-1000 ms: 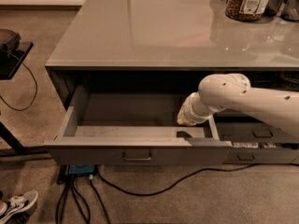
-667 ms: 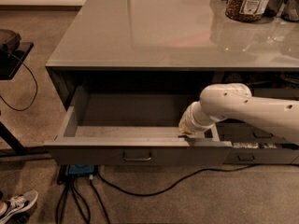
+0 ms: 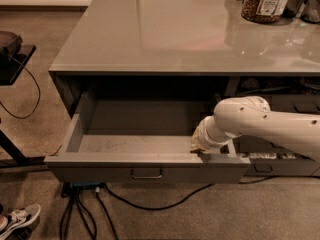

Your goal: Open top drawer

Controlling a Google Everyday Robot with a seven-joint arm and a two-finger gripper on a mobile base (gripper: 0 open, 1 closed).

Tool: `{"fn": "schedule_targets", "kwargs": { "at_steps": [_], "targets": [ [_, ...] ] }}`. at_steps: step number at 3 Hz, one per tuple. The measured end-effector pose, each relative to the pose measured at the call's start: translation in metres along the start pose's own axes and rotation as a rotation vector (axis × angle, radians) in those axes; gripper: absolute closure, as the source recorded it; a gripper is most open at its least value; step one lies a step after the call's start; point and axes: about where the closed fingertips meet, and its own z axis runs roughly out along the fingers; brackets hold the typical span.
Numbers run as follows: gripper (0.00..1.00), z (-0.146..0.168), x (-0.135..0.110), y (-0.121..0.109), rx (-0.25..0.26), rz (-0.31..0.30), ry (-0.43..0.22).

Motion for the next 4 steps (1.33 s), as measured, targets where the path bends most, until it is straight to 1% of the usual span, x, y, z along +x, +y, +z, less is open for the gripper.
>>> {"fn": "schedule_targets", "kwargs": {
  "at_steps": [1,3,4],
  "targets": [
    [0.81,0.0,0.0,0.0,0.0,0.0,0.0],
    [0.34,0.0001,0.0,0.0,0.0,0.0,0.0],
    [0.12,0.0001,0.0,0.0,0.0,0.0,0.0]
  ]
}}
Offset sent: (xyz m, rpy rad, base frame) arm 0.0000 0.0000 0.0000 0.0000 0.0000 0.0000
